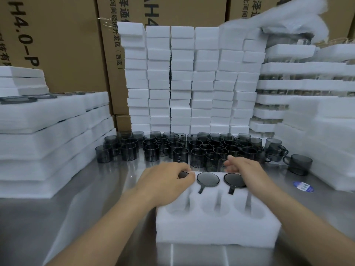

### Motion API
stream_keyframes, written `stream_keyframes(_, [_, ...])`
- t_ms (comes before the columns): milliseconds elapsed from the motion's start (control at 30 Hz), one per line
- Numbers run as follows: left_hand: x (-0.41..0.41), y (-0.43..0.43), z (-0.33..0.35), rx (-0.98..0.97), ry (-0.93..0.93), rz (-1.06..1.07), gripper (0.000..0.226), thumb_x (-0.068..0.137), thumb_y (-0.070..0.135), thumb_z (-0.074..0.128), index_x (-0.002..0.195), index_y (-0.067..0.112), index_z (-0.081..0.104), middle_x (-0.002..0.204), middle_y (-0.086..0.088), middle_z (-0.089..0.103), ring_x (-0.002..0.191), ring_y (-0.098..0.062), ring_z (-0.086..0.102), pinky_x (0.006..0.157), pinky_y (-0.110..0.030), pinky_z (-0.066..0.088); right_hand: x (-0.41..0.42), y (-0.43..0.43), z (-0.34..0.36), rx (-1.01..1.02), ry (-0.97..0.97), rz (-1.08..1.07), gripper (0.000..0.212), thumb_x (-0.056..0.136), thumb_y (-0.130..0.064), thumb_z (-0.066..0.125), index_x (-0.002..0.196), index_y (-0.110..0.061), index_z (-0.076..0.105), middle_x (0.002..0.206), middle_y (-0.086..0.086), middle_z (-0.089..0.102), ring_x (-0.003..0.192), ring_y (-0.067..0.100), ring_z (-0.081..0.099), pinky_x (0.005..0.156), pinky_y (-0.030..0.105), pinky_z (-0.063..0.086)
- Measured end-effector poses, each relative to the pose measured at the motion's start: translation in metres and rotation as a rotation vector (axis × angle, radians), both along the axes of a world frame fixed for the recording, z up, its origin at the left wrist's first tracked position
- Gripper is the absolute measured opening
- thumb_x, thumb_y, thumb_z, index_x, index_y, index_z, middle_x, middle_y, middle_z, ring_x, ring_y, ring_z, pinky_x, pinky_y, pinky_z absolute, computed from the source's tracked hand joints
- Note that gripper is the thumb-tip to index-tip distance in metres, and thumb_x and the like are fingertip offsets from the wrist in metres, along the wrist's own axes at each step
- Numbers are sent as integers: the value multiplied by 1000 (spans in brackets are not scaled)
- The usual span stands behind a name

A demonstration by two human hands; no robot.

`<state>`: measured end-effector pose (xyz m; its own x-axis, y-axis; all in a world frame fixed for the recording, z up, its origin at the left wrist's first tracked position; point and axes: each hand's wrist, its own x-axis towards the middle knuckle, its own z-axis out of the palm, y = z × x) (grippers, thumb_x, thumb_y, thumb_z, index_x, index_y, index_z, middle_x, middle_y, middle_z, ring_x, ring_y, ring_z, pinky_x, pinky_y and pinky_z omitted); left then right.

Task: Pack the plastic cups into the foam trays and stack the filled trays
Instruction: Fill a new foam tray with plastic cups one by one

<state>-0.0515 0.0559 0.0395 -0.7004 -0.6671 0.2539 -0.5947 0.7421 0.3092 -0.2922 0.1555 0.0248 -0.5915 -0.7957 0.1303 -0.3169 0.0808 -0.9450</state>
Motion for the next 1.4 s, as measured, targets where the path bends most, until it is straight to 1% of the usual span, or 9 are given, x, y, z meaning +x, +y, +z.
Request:
stream_keyframes(233, [4,-11,-1,11,24,80,41,87,74,45,91,39,67,82,17,71,82,-5,64,67,-31,43,-6,-4,-4,-106,-216,117,52,106,-53,49,104,-11,79,95,10,81,78,14,77,62,17,55])
stream_keyframes(400, [5,-37,-12,416,308,-17,49,103,65,51,81,27,71,87,14,69,89,-11,64,86,-32,47,-32,3,-27,-51,340,-126,21,107,-30,58,93,-39,71,80,-7,75,85,16,71,77,32,51])
stream_keyframes(467, [9,-48,-21,490,453,10,55,107,58,51,82,15,75,87,9,72,91,-12,65,93,-39,46,-36,-1,-33,48,448,-65,34,102,-17,64,110,-50,65,82,-3,70,86,21,67,83,35,53])
stream_keyframes(633, [3,-56,-34,443,624,89,51,95,60,52,77,21,79,79,18,76,93,-5,68,93,-37,48,-46,-40,-25,202,185,141,54,111,-28,55,160,-14,39,137,23,58,132,41,54,121,52,37])
stream_keyframes(767, [2,-62,-35,475,732,105,51,109,43,55,70,22,79,51,12,54,54,-3,51,78,-33,45,-40,-16,-29,347,685,132,75,101,-44,51,150,-76,6,127,-17,58,117,19,46,95,37,35])
stream_keyframes(867, [4,-66,-36,543,844,163,53,110,38,55,67,19,78,47,1,48,46,-11,47,77,-35,48,-39,-13,-33,399,865,129,91,98,-38,53,149,-75,-12,127,-21,53,106,17,41,85,32,32])
stream_keyframes(1033, [2,-72,-38,569,891,184,54,110,37,54,66,19,77,48,0,49,45,-10,47,83,-36,51,-41,-14,-37,323,823,80,85,94,-33,56,151,-72,6,122,-23,53,103,15,41,80,33,36])
stream_keyframes(1167, [2,-74,-41,561,895,171,53,110,37,54,68,17,78,48,1,50,46,-10,47,86,-37,52,-39,-33,-34,212,474,-12,35,93,-36,64,123,-41,50,102,-7,62,107,31,62,90,46,52])
stream_keyframes(1400, [2,-76,-42,560,888,163,52,110,38,54,66,21,78,48,1,53,46,-10,49,83,-34,51,-40,-10,-44,82,821,-72,27,90,-66,64,105,-53,46,101,-20,44,101,12,45,76,39,52])
